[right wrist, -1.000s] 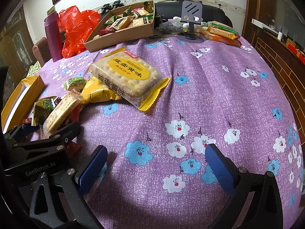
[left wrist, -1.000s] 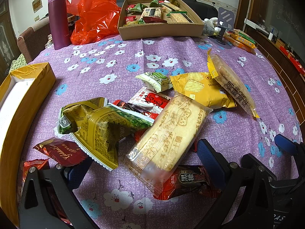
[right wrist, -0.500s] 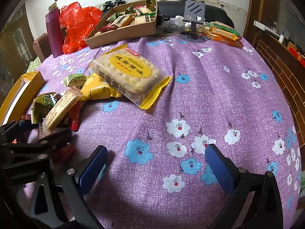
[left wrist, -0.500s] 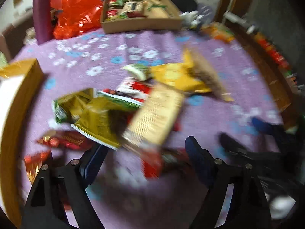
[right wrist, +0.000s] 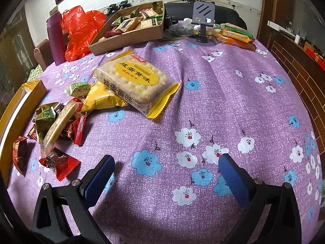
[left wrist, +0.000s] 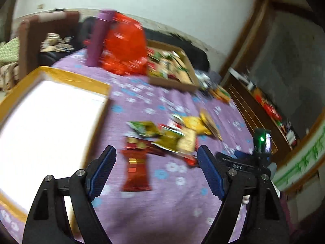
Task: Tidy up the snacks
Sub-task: 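Lower the left tool onto the red candy packet and close it, then carry the red candy packet with the left tool into the white tray and release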
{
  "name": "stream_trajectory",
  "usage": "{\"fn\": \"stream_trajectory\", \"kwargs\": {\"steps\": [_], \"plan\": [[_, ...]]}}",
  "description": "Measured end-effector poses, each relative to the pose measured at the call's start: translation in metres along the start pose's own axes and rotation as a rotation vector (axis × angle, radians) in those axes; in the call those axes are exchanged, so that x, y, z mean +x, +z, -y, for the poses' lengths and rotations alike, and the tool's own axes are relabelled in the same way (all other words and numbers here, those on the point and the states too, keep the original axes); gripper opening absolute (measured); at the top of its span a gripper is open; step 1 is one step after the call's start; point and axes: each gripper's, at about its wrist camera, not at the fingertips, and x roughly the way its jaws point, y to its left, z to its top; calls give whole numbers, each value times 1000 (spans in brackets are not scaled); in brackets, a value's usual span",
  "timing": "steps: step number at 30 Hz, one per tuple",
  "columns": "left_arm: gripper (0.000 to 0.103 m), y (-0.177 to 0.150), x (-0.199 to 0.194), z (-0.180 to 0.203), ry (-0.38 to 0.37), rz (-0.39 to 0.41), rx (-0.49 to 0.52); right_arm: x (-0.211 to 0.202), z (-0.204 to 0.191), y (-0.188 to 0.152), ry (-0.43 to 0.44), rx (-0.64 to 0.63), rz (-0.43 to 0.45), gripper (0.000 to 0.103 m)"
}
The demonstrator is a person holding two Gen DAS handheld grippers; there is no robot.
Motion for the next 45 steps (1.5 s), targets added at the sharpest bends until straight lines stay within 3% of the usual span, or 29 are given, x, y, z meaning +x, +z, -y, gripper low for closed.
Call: {"fn": "stream_trajectory", "kwargs": {"steps": [1,2,4,9,12,14,16,17,22,29,34,35,36,37,45], "plan": [[83,0,-2,-6,12,13,-4,-1,0,0,-10,0,2,99],[83,0,-3,-12,24,29,-4,-4,0,0,-23,0,9,88],[83,-4,-7,-16,34,56,9,-14,-2,-1,21,9,20,75],[83,-13,9,-11,9,15,49,-47,-33,3,177,-71,101,75],[83,-19,21,-4,10,-51,70,-42,-71,5,269,-190,64,76],[83,-25,30,1,25,-110,95,-31,-88,1,270,-244,42,74],[65,-30,37,4,18,-145,117,-17,-96,-2,268,-260,17,70],[63,-31,40,6,12,-161,125,-13,-97,-3,284,-254,6,62],[62,-33,54,8,1,-193,118,-15,-95,-11,312,-247,32,58],[62,-32,84,9,96,-236,163,-16,-101,-14,323,-270,46,45],[62,-34,101,16,116,-264,200,-16,-104,-16,331,-287,46,45],[59,-35,102,18,121,-267,213,-17,-105,-17,332,-292,46,45],[40,-35,102,19,128,-264,221,-17,-106,-17,333,-294,46,45],[31,-35,102,19,138,-262,225,-17,-106,-17,334,-296,45,44],[28,-31,89,-1,79,-236,109,-16,-104,-17,347,-282,43,40]]}}
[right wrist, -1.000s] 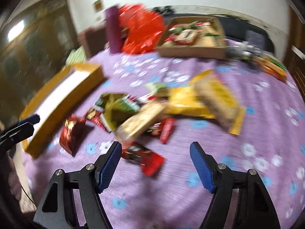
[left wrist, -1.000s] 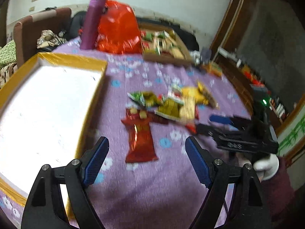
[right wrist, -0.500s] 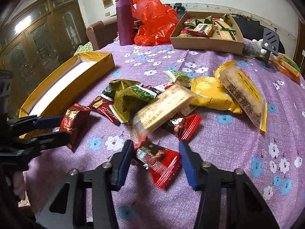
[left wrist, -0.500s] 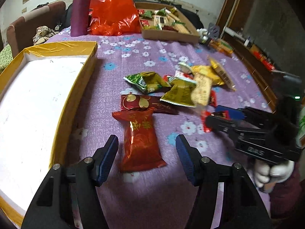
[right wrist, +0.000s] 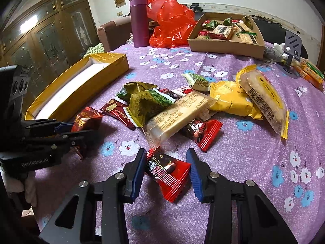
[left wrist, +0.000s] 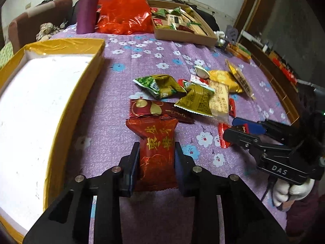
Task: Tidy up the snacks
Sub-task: 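Carry the red candy packet with the left tool into the white tray and release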
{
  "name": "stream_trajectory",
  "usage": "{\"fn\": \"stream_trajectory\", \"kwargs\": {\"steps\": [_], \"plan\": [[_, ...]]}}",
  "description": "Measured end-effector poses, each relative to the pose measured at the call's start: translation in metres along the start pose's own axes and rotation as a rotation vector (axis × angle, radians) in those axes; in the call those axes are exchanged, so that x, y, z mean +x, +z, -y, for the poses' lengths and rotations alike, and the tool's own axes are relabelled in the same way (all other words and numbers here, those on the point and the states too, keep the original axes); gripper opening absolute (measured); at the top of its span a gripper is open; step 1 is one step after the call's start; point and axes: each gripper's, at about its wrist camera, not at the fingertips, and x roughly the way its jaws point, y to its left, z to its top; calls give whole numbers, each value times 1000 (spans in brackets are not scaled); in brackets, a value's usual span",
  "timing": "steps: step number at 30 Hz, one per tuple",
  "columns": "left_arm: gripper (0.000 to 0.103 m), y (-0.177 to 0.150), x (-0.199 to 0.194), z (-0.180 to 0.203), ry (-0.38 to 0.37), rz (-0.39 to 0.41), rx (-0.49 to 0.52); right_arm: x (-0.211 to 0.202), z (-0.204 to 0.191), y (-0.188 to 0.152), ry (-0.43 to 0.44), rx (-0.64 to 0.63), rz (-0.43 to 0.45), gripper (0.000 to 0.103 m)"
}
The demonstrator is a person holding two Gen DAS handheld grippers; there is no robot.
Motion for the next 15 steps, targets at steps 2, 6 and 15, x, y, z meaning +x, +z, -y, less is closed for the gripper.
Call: {"fn": "stream_trajectory", "kwargs": {"steps": [2,6,15], "plan": [[28,0,-8,-5,-23,18,-26,-1,2,0,10,8,1,39],[28,-1,-31,-12,-48,73,-46,-2,5,-1,0,32,6,39],[28,-3,-86,-52,-64,196,-113,-21,3,-11,-16,119,20,24]]}}
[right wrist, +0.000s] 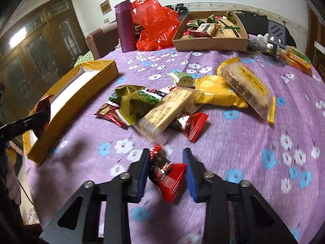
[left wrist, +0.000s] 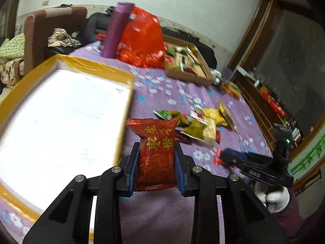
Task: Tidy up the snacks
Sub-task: 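Carry the red candy packet with the left tool into the white tray and release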
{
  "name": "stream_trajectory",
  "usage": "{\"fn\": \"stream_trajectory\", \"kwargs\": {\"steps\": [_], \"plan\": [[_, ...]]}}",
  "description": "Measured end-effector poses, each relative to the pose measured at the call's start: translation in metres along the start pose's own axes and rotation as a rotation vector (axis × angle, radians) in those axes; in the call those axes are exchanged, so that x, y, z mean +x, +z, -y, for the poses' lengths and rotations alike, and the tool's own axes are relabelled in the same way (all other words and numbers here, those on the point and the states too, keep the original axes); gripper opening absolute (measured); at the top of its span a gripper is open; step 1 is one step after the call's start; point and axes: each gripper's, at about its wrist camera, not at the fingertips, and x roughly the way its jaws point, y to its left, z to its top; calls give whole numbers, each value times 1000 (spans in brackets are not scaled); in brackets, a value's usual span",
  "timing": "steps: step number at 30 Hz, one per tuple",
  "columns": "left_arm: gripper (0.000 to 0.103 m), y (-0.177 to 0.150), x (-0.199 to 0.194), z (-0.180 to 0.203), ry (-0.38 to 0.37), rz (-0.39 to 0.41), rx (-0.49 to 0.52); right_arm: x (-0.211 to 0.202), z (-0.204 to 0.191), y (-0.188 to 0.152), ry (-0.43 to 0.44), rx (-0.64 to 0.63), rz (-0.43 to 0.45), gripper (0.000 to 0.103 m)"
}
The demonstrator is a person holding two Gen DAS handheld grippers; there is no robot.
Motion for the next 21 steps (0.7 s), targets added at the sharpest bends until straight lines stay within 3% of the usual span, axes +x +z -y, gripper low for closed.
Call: {"fn": "stream_trajectory", "kwargs": {"steps": [2,7,13,21], "plan": [[28,2,-8,-16,19,24,-29,-10,-8,-1,13,-4,11,16],[28,-2,-26,-54,62,69,-105,-22,-38,3,3,-64,19,14],[28,-8,-40,-94,142,96,-181,-26,-81,21,73,-104,21,14],[29,-11,-45,-138,239,92,-262,2,-194,49,310,-222,-45,13]]}}
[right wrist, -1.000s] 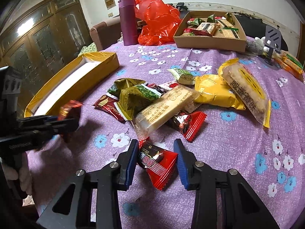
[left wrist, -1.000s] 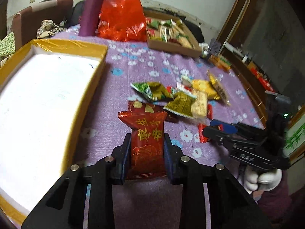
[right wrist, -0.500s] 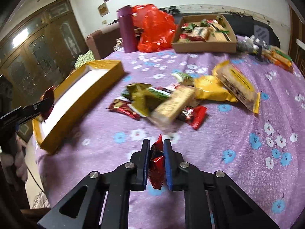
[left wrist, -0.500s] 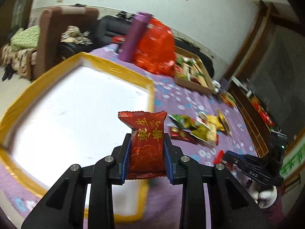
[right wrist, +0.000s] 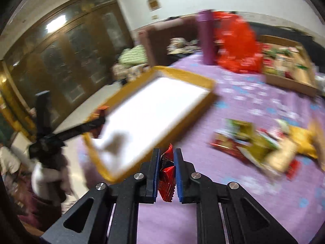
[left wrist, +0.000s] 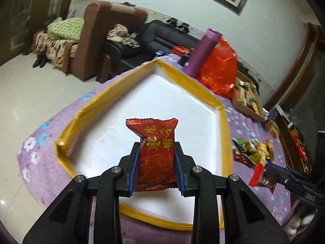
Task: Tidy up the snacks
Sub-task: 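Carry the red candy packet with the left tool into the white tray and release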
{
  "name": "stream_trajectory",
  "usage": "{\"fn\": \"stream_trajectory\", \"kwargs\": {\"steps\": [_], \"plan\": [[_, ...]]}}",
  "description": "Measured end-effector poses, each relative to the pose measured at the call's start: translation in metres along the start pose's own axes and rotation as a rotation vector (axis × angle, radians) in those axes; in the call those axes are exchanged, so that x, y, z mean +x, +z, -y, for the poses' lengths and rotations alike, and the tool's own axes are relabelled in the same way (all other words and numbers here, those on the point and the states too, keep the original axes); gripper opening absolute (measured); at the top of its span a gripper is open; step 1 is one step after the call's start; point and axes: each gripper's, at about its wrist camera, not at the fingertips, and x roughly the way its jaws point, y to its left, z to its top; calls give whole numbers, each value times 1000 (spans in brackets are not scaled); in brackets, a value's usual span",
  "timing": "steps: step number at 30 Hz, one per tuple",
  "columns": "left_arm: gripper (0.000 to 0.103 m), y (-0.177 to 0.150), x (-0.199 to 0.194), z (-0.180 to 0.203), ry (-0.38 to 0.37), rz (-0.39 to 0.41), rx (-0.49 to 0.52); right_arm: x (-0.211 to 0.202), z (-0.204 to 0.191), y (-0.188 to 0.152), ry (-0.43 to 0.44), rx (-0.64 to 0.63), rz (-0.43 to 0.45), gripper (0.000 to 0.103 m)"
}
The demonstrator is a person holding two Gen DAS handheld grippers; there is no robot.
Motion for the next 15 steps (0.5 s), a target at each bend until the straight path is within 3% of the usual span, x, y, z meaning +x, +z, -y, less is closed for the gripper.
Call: {"fn": "stream_trajectory", "kwargs": {"steps": [5,9,15], "plan": [[30,2,3,-17,-14,-12,-48,56,-48,12,41,-75,-68,13],[31,2,-3,-30,-44,-7,-83,95,-63,8,31,-90,-121,13],[37,4,-13,-44,-82,15,-160,102,-63,8,46,-31,-105,21]]}}
